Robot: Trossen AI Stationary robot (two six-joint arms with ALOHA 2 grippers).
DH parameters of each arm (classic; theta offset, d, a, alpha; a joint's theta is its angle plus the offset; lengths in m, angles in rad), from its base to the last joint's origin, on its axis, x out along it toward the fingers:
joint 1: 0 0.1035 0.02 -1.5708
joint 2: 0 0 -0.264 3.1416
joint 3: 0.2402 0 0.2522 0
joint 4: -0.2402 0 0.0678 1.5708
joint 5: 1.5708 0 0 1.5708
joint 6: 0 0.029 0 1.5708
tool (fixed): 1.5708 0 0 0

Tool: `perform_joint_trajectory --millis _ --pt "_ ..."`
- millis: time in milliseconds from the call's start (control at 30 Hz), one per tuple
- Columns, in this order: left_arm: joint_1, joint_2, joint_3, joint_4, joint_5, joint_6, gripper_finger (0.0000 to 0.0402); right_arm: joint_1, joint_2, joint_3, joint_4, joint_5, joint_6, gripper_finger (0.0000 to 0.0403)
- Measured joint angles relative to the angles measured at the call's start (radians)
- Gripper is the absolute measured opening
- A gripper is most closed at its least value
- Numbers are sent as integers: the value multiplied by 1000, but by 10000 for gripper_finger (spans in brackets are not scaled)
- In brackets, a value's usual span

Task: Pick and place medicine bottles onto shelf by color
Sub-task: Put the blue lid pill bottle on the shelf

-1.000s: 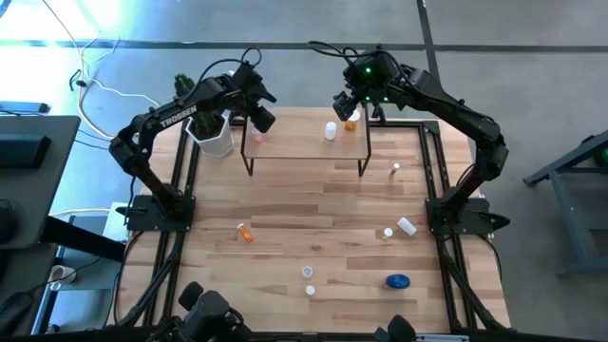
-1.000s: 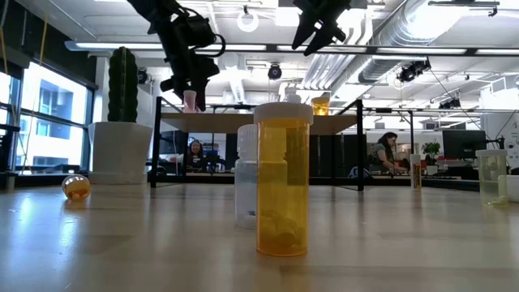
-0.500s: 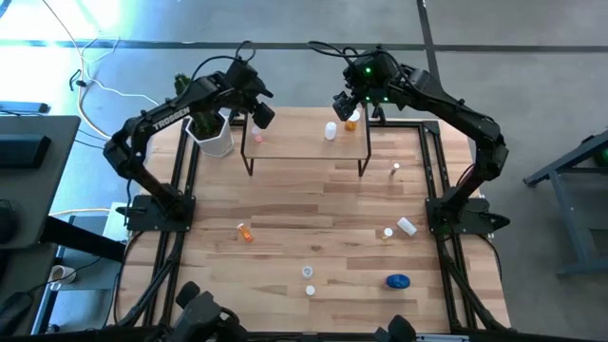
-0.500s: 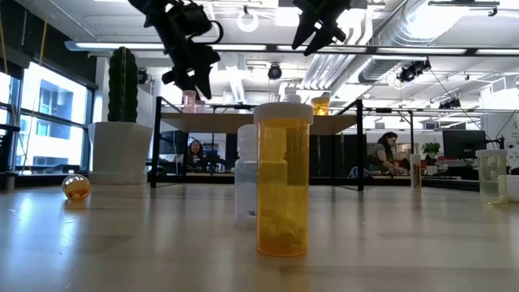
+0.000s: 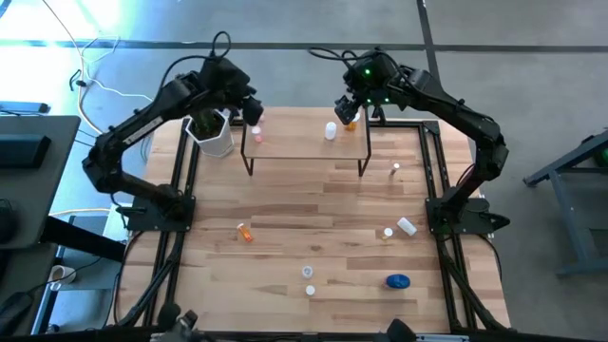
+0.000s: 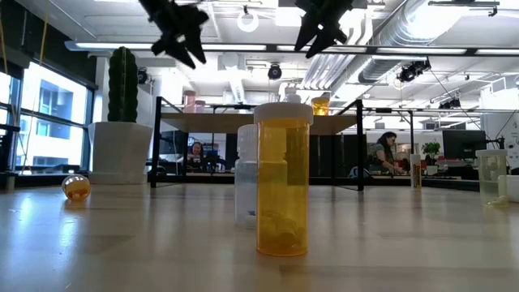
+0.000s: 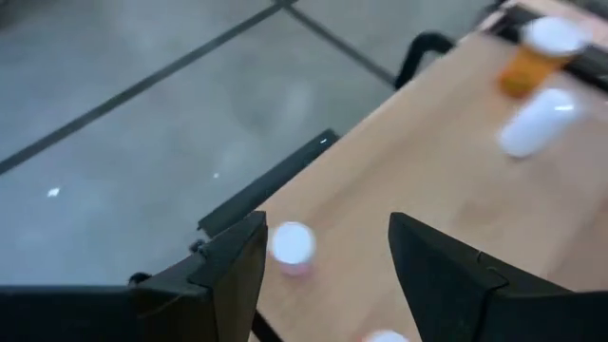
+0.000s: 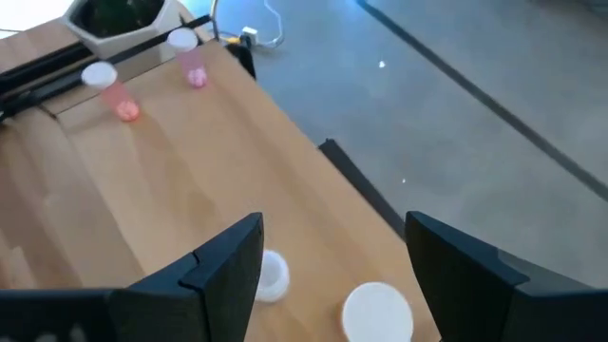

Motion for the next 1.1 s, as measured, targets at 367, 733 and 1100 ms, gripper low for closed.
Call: perform_joint_trajectory --millis 367,733,1100 --pt "-168 -187 -291 173 19 -208 209 20 -65 0 -31 -89 -3 247" --pt "-369 -336 -528 299 -62 -402 209 20 -182 0 -191 -92 37 247" --pt "-510 -348 -538 313 -87 -420 209 76 -243 0 -421 -69 158 247"
